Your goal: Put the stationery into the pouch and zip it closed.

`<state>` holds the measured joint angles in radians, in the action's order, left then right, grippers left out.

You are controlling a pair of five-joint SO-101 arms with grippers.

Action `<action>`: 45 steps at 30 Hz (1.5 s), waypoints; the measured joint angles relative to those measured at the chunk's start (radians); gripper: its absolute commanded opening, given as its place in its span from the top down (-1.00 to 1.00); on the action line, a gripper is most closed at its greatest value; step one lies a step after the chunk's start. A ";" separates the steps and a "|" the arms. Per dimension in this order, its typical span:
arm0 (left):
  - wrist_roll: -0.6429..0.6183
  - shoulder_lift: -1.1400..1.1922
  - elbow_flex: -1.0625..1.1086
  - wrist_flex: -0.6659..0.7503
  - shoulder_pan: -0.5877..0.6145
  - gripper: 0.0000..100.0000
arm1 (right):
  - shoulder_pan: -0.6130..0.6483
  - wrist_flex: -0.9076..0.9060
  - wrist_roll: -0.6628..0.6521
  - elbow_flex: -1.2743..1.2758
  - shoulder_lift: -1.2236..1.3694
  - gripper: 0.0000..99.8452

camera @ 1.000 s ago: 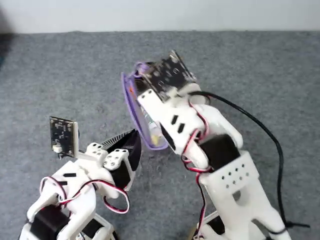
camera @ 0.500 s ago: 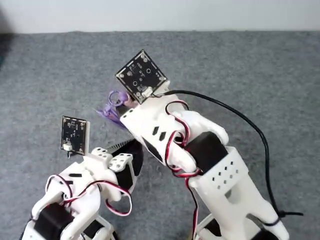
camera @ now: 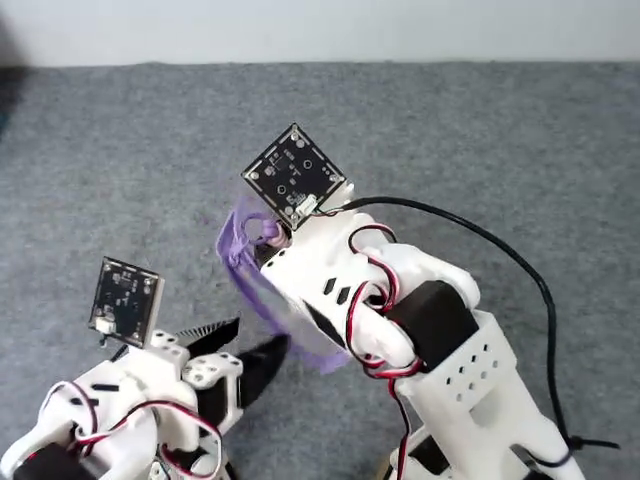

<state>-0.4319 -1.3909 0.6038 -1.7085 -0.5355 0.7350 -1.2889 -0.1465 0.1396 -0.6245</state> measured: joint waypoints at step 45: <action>-0.095 0.000 -0.018 0.153 0.089 0.48 | -0.167 -0.075 0.104 -0.166 0.209 0.99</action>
<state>-0.5271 -1.3909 0.5854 -1.5551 -0.4465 0.5677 -1.3640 -0.0422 -0.0261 -0.4158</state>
